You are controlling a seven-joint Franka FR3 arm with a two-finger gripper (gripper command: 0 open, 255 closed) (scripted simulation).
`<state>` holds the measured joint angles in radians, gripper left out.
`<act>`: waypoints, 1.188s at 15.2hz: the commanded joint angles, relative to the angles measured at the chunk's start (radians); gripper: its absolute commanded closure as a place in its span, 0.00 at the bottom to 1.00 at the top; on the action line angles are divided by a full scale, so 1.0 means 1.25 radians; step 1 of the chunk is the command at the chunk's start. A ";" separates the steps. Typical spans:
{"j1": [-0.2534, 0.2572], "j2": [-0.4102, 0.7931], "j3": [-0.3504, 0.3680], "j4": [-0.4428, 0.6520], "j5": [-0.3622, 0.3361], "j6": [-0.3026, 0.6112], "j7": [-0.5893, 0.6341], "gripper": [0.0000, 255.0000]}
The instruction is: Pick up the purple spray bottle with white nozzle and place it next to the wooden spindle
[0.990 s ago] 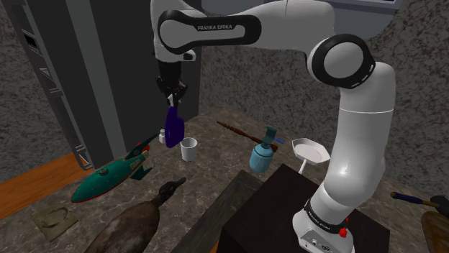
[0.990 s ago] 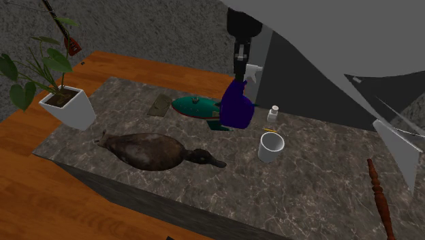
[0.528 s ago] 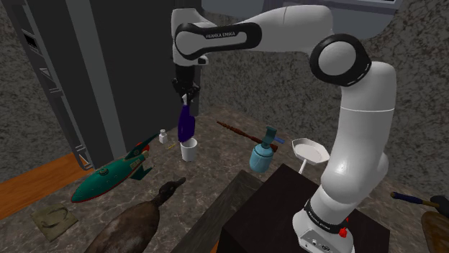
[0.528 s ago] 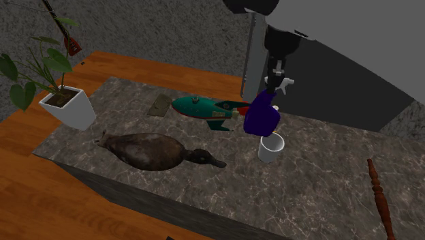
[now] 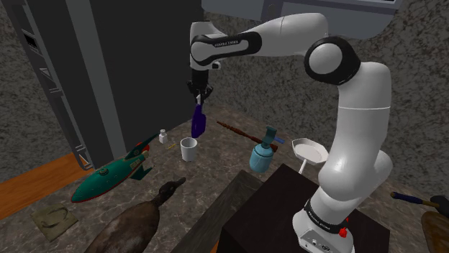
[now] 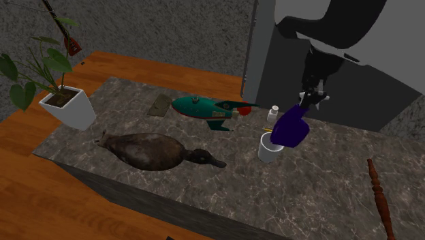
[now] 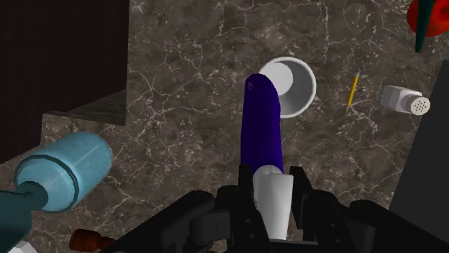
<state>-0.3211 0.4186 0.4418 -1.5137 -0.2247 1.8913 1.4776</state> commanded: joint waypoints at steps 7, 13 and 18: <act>-0.062 0.089 -0.041 0.072 -0.017 0.023 -0.106 1.00; -0.098 0.188 -0.071 0.181 -0.032 0.017 -0.185 1.00; -0.116 0.276 -0.090 0.285 -0.041 0.005 -0.237 1.00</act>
<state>-0.4630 0.7495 0.3322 -1.1678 -0.2741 1.8926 1.1887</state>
